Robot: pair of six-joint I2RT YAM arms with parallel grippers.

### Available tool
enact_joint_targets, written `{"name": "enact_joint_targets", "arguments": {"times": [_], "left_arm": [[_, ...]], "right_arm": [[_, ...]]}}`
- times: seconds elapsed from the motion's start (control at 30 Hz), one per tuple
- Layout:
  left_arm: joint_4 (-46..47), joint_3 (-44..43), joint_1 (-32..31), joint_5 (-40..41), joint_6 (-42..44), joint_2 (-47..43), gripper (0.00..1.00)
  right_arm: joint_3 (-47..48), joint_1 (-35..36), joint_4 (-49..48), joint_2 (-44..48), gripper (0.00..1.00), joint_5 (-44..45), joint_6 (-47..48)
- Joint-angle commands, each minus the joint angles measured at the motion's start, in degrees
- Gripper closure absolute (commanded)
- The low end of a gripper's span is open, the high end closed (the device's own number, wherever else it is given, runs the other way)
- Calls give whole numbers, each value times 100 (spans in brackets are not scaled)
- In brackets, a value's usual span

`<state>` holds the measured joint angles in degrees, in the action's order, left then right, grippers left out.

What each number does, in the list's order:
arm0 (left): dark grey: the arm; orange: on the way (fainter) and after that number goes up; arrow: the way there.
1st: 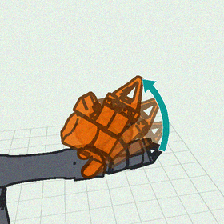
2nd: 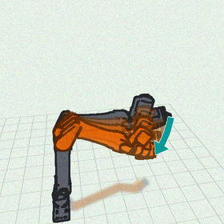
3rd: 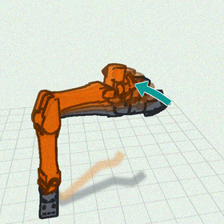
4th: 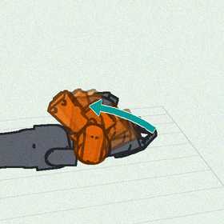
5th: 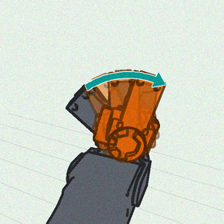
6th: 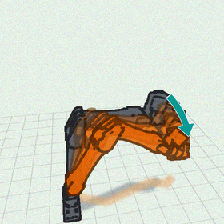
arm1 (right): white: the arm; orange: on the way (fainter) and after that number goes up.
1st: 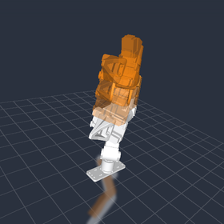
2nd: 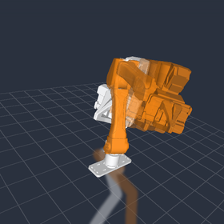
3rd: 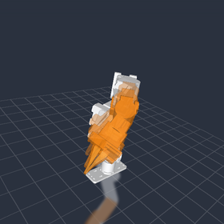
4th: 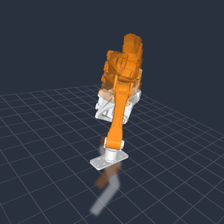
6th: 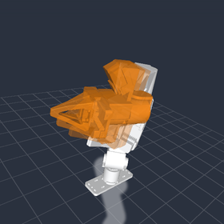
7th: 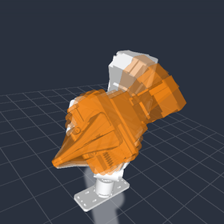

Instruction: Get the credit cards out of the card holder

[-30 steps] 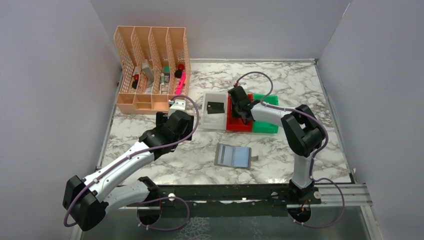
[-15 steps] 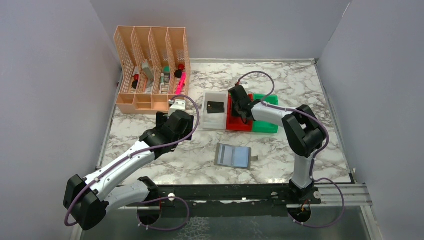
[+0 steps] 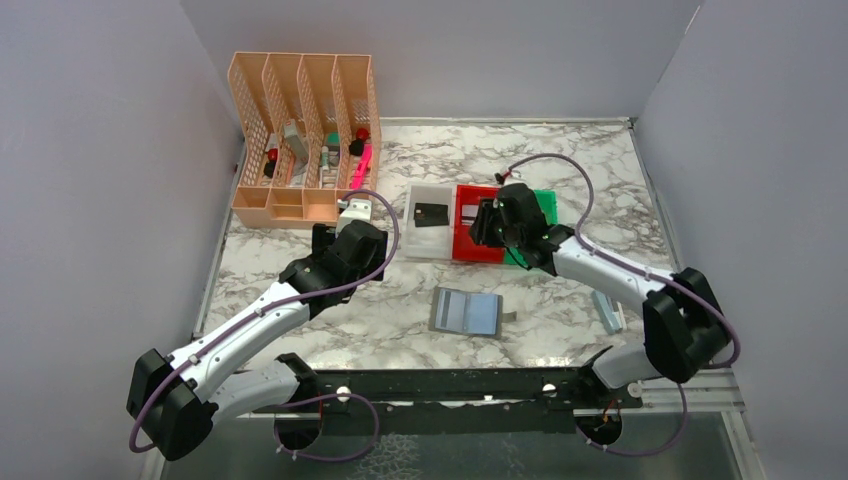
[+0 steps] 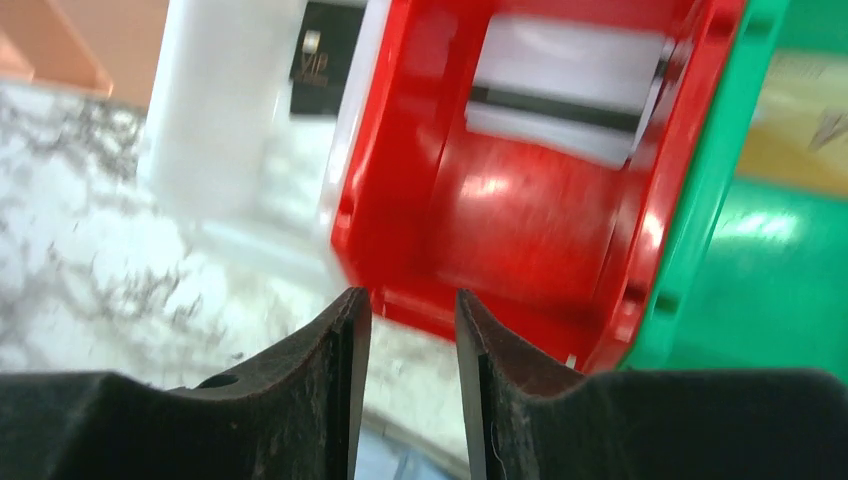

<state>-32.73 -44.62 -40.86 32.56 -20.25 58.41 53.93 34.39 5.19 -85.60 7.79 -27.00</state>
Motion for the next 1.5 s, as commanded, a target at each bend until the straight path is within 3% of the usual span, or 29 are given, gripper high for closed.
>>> {"name": "enact_joint_targets", "arguments": {"times": [0.0,0.2,0.53,0.7,0.77,0.93,1.23,1.47], "left_arm": [[-1,-136,38,-74,61,30,1],[-1,-150,43,-50,31,7,1],[4,-154,43,11,-75,-250,1],[6,-144,43,49,-76,-267,1],[9,-143,43,54,-68,-257,1],[5,-145,43,41,-58,-194,1],[5,-144,43,23,-32,-140,1],[9,-135,43,5,-21,-103,1]], "right_arm": [[-845,89,-262,621,58,-1014,-498],[-1191,1109,327,897,55,-51,-914],[-740,2565,1119,204,45,1634,-1548],[-570,2767,1329,-68,41,1812,-1755],[-540,2806,1355,-119,35,1805,-1824],[-431,2833,1389,-286,33,1746,-1860],[-178,2870,1671,-774,34,1866,-2066],[-232,2871,1727,-921,41,1893,-2193]]}}
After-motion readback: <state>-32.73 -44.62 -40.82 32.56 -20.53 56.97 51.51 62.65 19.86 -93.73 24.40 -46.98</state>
